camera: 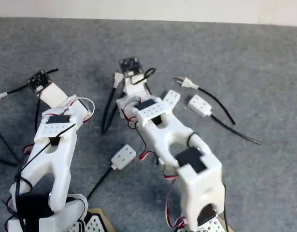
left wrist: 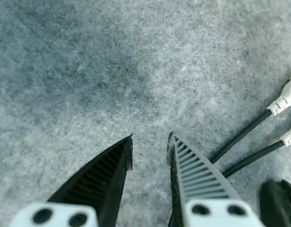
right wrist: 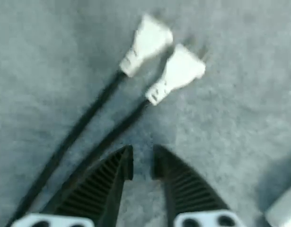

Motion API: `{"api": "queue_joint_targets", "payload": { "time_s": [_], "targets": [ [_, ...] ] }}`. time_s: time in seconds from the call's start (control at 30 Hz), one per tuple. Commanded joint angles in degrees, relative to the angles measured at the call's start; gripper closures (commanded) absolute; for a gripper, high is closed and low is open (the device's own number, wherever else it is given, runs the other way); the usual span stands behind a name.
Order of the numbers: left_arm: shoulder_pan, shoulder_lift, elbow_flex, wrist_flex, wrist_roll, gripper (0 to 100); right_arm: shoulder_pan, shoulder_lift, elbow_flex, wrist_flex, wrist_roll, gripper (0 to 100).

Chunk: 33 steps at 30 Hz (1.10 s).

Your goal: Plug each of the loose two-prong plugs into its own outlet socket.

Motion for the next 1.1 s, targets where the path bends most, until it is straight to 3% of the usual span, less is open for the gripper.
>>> {"api": "queue_joint_targets", "payload": {
  "time_s": [0.0,0.27,0.43,0.63,0.73,0.93,1.07],
  "targets": [
    [-0.7,-0.1,-1.6,-0.2,0.2,86,-0.6,2.5,-6.4,-1.4,-2.3,76.5],
    [-0.3,-0.1,-1.6,-0.2,0.2,86,-1.0,6.7,-11.7,-1.5,-4.8,74.1],
    [-0.4,0.0,-1.5,-0.2,0.2,86,-1.1,11.0,-16.3,-1.3,-12.7,74.1],
    [-0.4,0.0,-1.5,-0.2,0.2,86,-1.1,16.1,-23.6,3.6,-16.6,74.1],
    [-0.6,0.0,-1.5,-0.1,0.2,86,-1.7,19.7,-28.2,9.4,-17.8,76.3],
    [-0.6,0.0,-1.5,0.0,0.2,86,-3.9,28.7,-44.9,25.9,-12.1,99.8],
    [-0.6,0.0,-1.5,0.1,0.2,86,-3.9,36.4,-57.8,36.2,-11.3,98.3]
  ]
}}
